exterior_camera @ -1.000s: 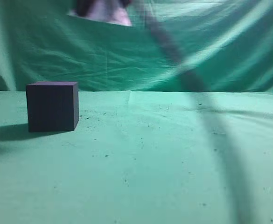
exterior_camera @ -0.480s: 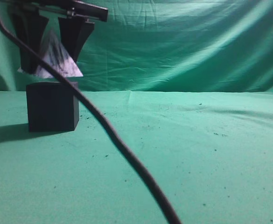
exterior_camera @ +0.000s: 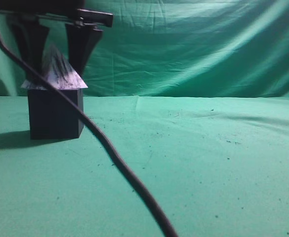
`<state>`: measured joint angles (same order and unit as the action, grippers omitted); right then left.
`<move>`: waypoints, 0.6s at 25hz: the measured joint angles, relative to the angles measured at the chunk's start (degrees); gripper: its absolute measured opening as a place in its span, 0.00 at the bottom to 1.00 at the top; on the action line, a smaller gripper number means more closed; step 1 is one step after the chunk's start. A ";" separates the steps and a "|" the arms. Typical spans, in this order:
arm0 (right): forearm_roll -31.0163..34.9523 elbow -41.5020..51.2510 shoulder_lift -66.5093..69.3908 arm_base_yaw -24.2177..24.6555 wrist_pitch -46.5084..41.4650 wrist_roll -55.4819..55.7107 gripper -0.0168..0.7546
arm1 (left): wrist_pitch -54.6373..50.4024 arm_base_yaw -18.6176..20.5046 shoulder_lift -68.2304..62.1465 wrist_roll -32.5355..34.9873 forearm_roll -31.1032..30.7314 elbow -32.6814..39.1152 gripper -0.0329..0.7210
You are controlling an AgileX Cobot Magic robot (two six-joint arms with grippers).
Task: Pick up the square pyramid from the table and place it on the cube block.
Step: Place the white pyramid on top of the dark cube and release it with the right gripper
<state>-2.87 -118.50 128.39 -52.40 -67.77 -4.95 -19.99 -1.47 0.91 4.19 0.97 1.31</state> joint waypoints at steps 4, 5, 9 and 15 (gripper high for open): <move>-0.35 0.34 -0.96 0.00 -0.62 0.00 0.87 | 0.00 0.00 0.00 0.00 0.00 0.00 0.04; -0.35 0.34 -1.96 0.00 -0.62 0.00 0.86 | 0.00 0.00 0.00 0.00 0.00 0.00 0.04; -0.44 0.34 -8.05 0.00 -1.23 0.00 0.86 | 0.00 0.00 0.00 0.00 0.00 0.00 0.04; -0.44 0.34 -18.39 0.00 -3.82 1.87 0.53 | 0.00 0.00 0.00 0.00 0.00 0.00 0.04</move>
<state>-3.31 -118.16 110.00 -52.40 -71.58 -3.08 -19.99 -1.47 0.91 4.19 0.97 1.31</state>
